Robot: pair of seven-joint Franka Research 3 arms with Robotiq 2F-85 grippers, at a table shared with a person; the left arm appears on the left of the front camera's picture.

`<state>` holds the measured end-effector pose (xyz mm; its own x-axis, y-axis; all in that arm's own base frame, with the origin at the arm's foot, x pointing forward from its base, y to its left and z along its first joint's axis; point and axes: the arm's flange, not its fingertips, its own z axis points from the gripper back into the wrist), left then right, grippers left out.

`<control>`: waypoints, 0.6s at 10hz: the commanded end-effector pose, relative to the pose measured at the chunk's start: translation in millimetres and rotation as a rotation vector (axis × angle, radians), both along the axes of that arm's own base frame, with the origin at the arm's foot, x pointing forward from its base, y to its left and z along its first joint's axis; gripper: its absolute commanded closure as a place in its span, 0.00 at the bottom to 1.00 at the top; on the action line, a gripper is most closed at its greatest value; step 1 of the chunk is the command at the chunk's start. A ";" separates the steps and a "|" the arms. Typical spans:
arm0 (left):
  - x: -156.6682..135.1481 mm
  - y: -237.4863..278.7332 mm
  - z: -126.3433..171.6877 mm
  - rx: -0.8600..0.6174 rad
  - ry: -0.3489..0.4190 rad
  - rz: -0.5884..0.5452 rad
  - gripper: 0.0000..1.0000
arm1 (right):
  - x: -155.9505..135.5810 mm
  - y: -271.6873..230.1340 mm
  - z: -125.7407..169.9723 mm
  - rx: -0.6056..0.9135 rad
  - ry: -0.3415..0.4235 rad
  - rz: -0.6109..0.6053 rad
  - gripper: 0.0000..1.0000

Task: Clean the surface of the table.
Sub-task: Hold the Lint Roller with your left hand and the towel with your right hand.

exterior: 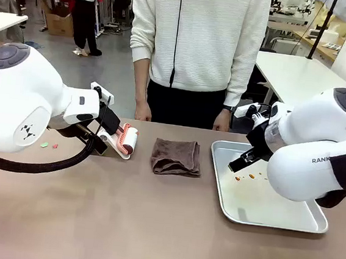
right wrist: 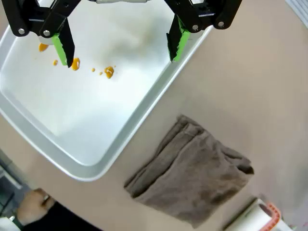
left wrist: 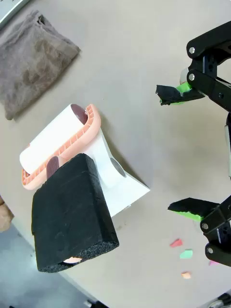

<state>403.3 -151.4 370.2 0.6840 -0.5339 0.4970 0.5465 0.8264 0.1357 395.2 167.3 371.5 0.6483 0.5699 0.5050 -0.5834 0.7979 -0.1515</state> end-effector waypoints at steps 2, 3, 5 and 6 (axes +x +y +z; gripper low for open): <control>0.0 0.0 0.2 0.000 0.000 0.000 0.00 | 0.0 0.0 0.0 0.000 0.000 0.000 0.00; 0.0 0.0 0.2 0.000 0.000 0.000 0.00 | 0.0 0.0 0.0 0.000 0.000 0.000 0.00; 0.0 0.0 0.2 0.000 0.000 0.000 0.00 | 0.0 0.0 0.0 0.000 0.000 0.000 0.00; 0.0 0.0 0.2 0.000 0.000 0.000 0.00 | 0.0 0.0 0.0 0.000 0.000 0.000 0.00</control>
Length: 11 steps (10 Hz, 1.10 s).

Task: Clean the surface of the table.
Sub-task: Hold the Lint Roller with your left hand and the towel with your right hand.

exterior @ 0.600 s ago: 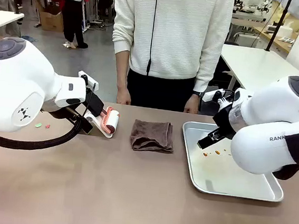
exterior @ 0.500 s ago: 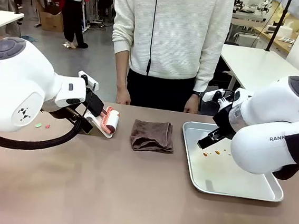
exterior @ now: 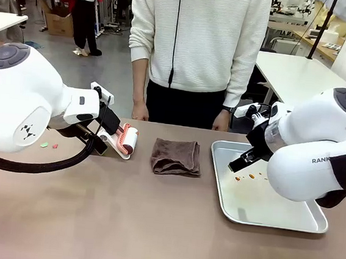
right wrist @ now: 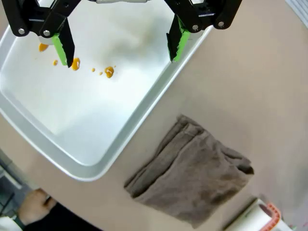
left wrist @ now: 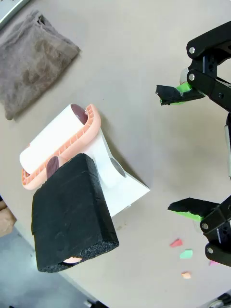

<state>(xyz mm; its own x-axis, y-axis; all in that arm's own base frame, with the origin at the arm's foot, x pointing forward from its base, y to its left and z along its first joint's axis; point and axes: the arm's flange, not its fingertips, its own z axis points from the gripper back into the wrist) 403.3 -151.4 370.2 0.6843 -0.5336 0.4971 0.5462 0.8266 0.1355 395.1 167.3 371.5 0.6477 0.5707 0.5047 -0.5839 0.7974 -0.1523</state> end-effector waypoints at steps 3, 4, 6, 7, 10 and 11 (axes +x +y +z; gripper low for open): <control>-0.1 -0.1 0.2 0.000 0.000 0.000 0.00 | 0.0 -0.1 0.0 0.001 0.000 -0.001 0.00; -0.1 -0.1 0.2 0.000 0.000 0.000 0.00 | 0.0 -0.1 0.0 0.001 0.000 -0.001 0.00; -0.1 -0.1 0.2 0.000 0.000 0.000 0.00 | 0.0 -0.1 0.0 0.001 0.000 -0.001 0.00; 0.0 0.0 0.0 0.000 0.000 0.000 0.00 | 0.0 0.0 0.0 0.000 0.000 0.000 0.00; -42.0 -10.8 74.0 -0.192 0.279 -0.012 0.00 | -33.8 -20.4 50.3 0.107 0.283 -0.154 0.00; -53.1 -9.2 96.8 -0.224 0.332 0.060 0.00 | -45.8 -30.6 66.2 0.197 0.358 -0.212 0.00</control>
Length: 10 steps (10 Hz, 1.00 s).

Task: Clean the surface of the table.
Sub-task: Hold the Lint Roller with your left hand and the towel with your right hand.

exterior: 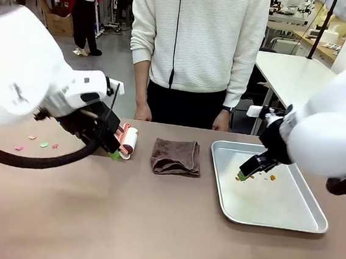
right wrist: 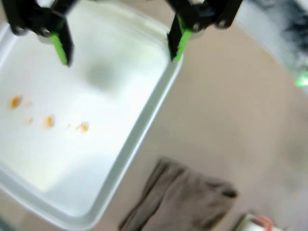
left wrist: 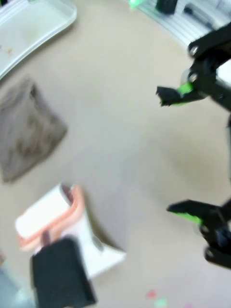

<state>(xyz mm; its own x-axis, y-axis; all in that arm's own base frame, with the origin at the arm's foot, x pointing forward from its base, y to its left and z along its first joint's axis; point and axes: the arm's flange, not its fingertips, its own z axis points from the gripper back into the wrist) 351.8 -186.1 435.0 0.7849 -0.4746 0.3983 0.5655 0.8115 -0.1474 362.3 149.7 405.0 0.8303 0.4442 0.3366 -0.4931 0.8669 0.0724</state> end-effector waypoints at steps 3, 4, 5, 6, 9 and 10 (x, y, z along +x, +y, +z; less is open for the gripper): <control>-28.4 45.5 80.9 -0.138 0.122 0.089 0.00 | -61.1 -56.6 80.9 0.438 0.125 -0.115 0.00; -30.8 76.0 85.3 -0.181 0.133 0.132 0.00 | -77.2 -78.1 91.6 0.560 0.118 -0.099 0.00; -33.9 115.6 90.0 -0.322 0.145 0.168 0.00 | -90.3 -106.0 97.9 0.666 0.108 -0.135 0.00; -42.1 157.9 92.3 -0.476 0.125 0.189 0.00 | -100.9 -143.8 99.0 0.810 0.095 -0.204 0.00; -8.2 222.4 -41.0 -0.848 0.024 0.271 0.00 | -104.2 -239.0 80.5 1.063 0.095 -0.380 0.00; -13.9 232.2 -49.9 -0.913 0.015 0.348 0.00 | -100.3 -268.1 68.8 1.134 0.105 -0.420 0.00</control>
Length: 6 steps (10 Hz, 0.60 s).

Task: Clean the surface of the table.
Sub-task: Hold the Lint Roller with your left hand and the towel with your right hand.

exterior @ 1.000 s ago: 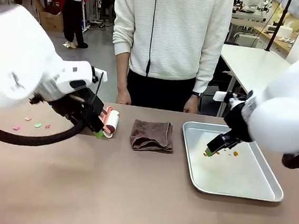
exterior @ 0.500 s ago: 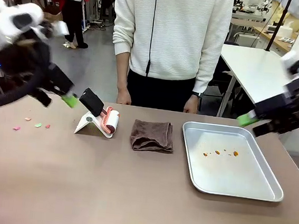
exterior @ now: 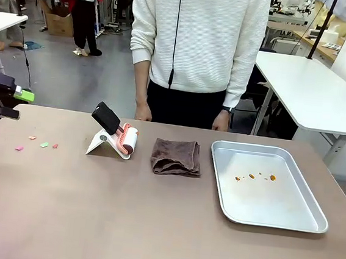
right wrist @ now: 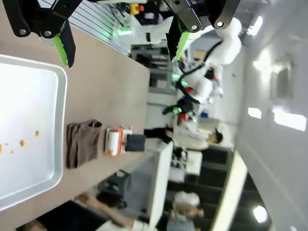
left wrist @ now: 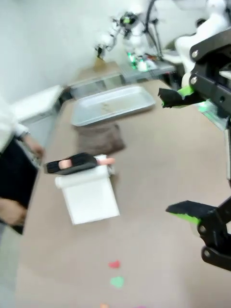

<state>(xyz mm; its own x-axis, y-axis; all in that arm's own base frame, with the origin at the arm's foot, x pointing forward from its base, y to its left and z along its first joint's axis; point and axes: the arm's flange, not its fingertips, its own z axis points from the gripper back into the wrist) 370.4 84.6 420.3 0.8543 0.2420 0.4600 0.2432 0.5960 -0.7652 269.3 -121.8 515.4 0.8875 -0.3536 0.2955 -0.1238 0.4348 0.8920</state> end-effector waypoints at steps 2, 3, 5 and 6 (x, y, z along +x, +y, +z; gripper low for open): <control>-78.7 14.7 -16.1 -0.248 -0.113 0.099 0.00 | -2.8 -35.6 -70.3 0.170 0.036 -0.076 0.00; -106.3 25.3 16.9 -0.324 -0.123 0.148 0.00 | 0.3 -45.8 -85.8 0.199 0.054 -0.079 0.00; -117.6 20.1 2.2 -0.379 -0.121 0.229 0.00 | 3.7 -59.8 -107.8 0.236 0.081 -0.100 0.00; -118.7 8.6 2.3 -0.362 -0.086 0.252 0.00 | 3.3 -62.8 -112.5 0.241 0.074 -0.111 0.00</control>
<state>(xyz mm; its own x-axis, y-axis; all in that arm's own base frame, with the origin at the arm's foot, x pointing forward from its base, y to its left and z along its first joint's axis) 319.5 175.6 458.2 0.7087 0.5766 0.4065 0.2406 0.3441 -0.9076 273.2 -189.9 402.5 0.8598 -0.5014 0.0972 0.0166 0.2177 0.9759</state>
